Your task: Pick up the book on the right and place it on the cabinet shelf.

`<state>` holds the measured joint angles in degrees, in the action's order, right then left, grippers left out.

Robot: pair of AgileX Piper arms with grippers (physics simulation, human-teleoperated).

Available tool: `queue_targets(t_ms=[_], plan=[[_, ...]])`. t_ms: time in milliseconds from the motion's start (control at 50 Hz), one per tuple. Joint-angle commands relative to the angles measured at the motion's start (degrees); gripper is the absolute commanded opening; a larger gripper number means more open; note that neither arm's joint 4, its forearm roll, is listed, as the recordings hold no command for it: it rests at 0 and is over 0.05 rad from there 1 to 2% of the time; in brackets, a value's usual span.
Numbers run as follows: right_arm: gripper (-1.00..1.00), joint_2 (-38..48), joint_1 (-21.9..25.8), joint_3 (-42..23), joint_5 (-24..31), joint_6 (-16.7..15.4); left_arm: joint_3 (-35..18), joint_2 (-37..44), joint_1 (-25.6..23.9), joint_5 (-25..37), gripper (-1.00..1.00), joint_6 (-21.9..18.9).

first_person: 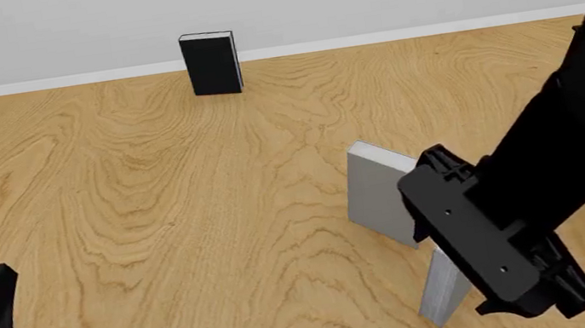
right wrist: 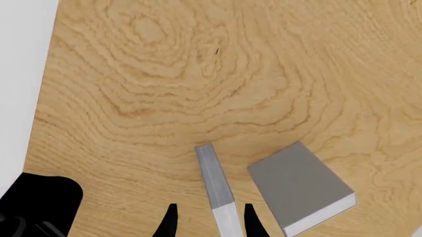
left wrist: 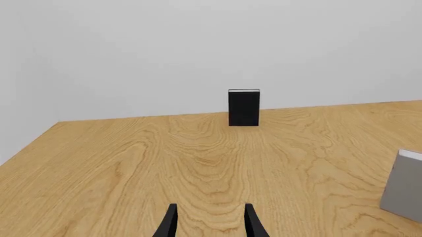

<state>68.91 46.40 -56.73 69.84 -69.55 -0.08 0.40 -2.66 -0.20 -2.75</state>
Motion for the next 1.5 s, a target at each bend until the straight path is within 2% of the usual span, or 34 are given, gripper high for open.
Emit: queue_targets(t_ms=[20, 280, 480, 680, 940, 1060, 1220, 1320, 1500], plan=[[1.0, 0.82, -0.78, 0.18, -0.18, 0.24, 0.02, -0.1, -0.18, 0.1, 1.0, -0.31], [1.0, 2.26, -0.89, 1.81, -2.24, 1.18, 0.02, -0.15, -0.45, 0.16, 1.0, -0.55], [1.0, 3.13, -2.52, 3.32, -4.13, 0.47, 0.03, -0.19, -0.6, 0.2, 1.0, -0.75], [1.0, 3.84, -2.65, 5.36, -5.46, 2.09, 0.03, -0.22, -0.57, 0.18, 1.0, -0.79], [1.0, 4.39, -6.76, 6.57, -6.12, 0.0, 0.03, -0.27, -0.69, 0.2, 1.0, -1.03], [1.0, 5.03, -6.56, 6.18, -6.64, 1.57, 0.03, -0.29, -0.75, 0.19, 1.0, -1.07], [1.0, 4.7, -10.75, 7.71, -6.71, -2.12, 0.03, -0.31, -0.78, 0.2, 1.0, -1.16], [1.0, 4.72, -11.21, 7.61, -6.73, -2.2, 0.04, -0.31, -0.81, 0.25, 1.0, -1.19], [1.0, 4.44, -13.28, 7.98, -6.31, -4.2, 0.03, -0.32, -0.77, 0.21, 1.0, -1.18]])
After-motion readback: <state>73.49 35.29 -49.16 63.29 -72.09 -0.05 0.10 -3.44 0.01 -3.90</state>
